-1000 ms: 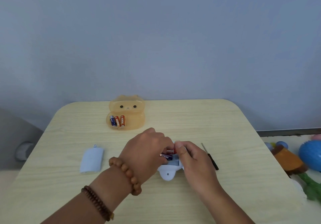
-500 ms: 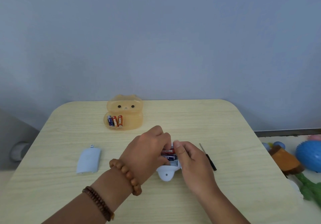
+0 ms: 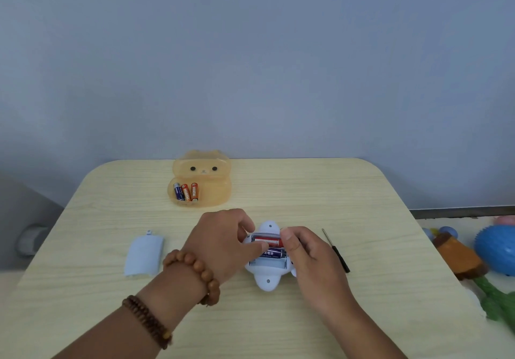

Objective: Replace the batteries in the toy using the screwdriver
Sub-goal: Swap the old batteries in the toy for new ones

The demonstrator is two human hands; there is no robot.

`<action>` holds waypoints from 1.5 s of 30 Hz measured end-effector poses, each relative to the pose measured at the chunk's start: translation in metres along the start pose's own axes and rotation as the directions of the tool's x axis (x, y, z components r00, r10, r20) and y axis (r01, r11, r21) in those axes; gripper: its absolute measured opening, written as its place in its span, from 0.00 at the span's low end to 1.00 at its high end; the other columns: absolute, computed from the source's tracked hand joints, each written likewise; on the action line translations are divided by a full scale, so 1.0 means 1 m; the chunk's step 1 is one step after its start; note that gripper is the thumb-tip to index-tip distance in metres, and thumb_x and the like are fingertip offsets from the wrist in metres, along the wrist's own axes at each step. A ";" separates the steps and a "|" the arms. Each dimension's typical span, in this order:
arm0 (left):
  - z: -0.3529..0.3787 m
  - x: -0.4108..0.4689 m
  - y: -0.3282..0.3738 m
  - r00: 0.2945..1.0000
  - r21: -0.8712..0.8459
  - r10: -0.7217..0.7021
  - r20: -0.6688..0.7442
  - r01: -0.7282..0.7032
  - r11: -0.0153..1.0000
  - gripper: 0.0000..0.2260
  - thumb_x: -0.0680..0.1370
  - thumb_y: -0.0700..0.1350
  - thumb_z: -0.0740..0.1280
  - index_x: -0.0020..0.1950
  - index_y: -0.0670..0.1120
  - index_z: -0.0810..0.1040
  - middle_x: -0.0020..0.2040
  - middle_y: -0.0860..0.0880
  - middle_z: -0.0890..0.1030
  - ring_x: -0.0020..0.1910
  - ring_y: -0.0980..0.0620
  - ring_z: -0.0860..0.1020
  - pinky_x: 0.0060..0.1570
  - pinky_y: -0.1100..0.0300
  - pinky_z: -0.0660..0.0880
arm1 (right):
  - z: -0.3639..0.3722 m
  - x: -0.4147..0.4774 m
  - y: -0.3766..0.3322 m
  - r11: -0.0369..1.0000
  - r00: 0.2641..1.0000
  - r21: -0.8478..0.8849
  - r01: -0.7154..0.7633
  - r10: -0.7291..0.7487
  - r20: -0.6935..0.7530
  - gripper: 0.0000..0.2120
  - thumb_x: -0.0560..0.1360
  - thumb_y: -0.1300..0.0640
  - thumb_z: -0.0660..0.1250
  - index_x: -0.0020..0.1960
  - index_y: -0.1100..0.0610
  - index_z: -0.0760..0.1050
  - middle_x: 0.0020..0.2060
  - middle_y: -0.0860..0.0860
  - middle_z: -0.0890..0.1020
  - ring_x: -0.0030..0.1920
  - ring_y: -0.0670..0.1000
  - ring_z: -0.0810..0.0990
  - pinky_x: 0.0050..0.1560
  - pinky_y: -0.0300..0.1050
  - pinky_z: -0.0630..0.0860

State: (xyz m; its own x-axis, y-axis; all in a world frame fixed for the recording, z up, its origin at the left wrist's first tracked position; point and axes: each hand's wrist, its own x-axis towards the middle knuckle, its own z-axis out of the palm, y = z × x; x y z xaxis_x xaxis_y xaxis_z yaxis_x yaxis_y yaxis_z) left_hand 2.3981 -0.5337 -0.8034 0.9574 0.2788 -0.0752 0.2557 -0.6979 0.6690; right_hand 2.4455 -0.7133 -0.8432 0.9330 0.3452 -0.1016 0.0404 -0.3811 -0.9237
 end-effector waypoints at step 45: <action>-0.036 -0.006 -0.012 0.990 -0.075 -0.124 -0.064 0.119 0.990 0.13 0.66 0.42 0.75 0.47 0.54 0.79 0.45 0.54 0.81 0.35 0.55 0.82 0.39 0.65 0.77 | 0.000 -0.001 -0.004 0.999 1.000 0.054 -0.006 0.006 -0.007 0.10 0.81 0.45 0.64 0.46 0.46 0.81 0.39 0.52 0.84 0.33 0.41 0.77 0.40 0.43 0.75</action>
State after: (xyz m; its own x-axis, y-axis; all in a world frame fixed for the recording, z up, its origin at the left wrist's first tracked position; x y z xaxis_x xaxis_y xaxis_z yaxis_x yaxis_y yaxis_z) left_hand 2.3845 -0.5034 -0.7844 0.9077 0.4048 -0.1104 0.3574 -0.6080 0.7090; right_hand 2.4442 -0.7128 -0.8395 0.9356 0.3371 -0.1050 0.0154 -0.3360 -0.9417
